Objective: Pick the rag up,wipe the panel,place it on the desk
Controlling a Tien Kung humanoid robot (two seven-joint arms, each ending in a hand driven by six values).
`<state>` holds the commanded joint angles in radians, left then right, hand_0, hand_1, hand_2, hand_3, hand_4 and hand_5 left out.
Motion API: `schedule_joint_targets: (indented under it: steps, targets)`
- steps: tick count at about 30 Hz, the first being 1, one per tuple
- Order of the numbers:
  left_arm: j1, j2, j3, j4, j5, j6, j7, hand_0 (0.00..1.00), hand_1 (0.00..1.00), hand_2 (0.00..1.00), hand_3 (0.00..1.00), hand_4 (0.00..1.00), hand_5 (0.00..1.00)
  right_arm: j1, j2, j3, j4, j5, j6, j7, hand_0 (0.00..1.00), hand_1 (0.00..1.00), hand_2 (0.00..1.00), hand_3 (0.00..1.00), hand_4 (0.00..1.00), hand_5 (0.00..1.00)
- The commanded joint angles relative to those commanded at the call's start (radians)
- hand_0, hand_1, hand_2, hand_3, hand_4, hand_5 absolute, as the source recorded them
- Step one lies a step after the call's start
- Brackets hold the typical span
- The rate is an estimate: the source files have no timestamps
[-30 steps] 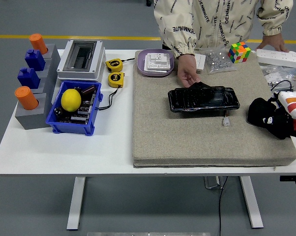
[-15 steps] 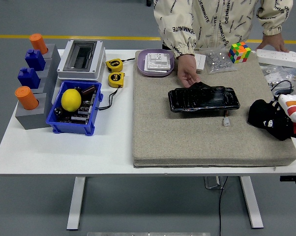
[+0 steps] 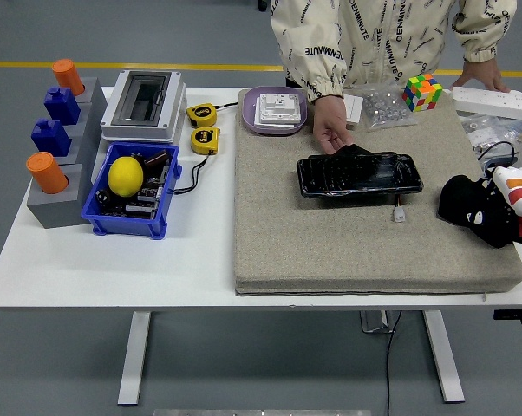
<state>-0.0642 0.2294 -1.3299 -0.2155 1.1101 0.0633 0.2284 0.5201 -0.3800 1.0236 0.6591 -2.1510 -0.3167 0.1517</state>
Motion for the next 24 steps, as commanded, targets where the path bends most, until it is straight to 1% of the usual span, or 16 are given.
schedule_joint_targets:
  steps: [1,2,7,8,19,20,24]
  targets:
    - [0.000,0.000,0.000,0.000,0.000,0.000,0.000,0.635,0.658,0.683,0.573,0.614,0.509,0.000,0.000,0.000,0.001,0.001,0.000,0.000,0.311,0.435,0.470,0.457,0.967,0.226]
    - [-0.001,0.000,-0.001,0.000,0.001,0.000,0.000,0.633,0.659,0.683,0.573,0.614,0.509,0.000,0.000,0.001,0.002,0.001,0.001,0.000,0.293,0.421,0.458,0.458,0.998,0.154]
    - [-0.001,0.000,-0.003,-0.001,0.002,0.000,0.000,0.633,0.659,0.683,0.573,0.614,0.509,0.000,-0.001,0.004,0.004,0.004,0.004,-0.001,0.293,0.421,0.458,0.458,0.998,0.154]
    - [-0.001,0.000,-0.003,-0.001,0.002,0.000,0.000,0.633,0.659,0.683,0.573,0.613,0.509,0.000,-0.001,0.004,0.005,0.004,0.005,-0.002,0.279,0.403,0.444,0.444,0.998,0.133]
    - [-0.001,-0.001,-0.005,-0.001,0.001,0.000,0.000,0.633,0.659,0.683,0.573,0.613,0.509,0.001,-0.003,0.007,0.015,0.007,0.001,-0.007,0.265,0.386,0.431,0.431,0.998,0.128]
    - [-0.002,-0.001,-0.006,-0.001,0.001,0.000,0.000,0.635,0.658,0.684,0.573,0.614,0.509,0.001,-0.003,0.007,0.017,0.006,0.002,-0.008,0.265,0.344,0.401,0.393,0.998,0.112]
    - [-0.002,-0.001,-0.006,-0.001,0.001,0.000,0.000,0.635,0.658,0.684,0.573,0.614,0.509,0.001,-0.004,0.007,0.020,0.000,0.004,-0.012,0.265,0.344,0.401,0.393,0.998,0.112]
